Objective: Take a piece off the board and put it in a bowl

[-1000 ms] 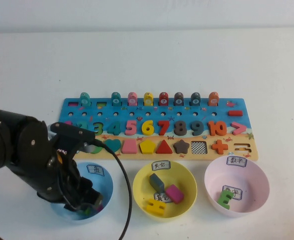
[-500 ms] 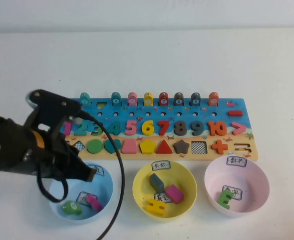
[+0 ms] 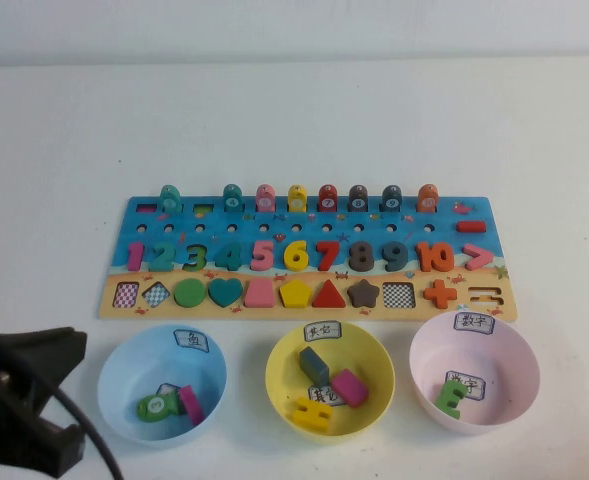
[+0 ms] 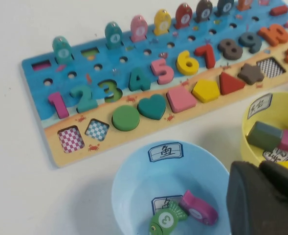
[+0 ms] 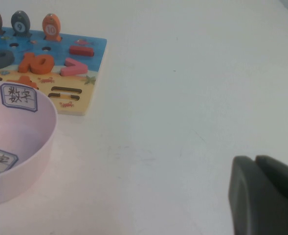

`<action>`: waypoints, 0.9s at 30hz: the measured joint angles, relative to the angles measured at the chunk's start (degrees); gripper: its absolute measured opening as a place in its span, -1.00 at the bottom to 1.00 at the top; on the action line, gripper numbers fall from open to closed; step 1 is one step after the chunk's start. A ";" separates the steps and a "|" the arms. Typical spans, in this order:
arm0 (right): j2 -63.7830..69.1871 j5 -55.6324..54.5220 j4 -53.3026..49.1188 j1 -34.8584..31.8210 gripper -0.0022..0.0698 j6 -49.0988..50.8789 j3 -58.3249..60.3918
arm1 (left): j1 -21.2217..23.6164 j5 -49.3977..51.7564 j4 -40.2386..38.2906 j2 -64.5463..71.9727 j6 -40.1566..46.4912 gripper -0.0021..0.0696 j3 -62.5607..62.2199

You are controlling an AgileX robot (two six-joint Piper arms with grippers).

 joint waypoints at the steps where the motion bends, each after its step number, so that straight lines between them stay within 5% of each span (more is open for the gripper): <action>1: 0.00 0.00 0.00 0.00 -0.99 0.00 0.00 | 0.00 0.14 0.17 -1.86 -0.66 -0.94 0.66; 15: 0.00 0.00 0.13 0.00 -0.99 0.00 0.00 | 0.76 -4.44 8.54 -17.22 -6.76 -0.95 9.64; 27: 0.00 0.00 1.51 0.00 -0.99 0.00 0.00 | 21.42 -14.76 7.87 -38.03 -7.77 -0.95 28.58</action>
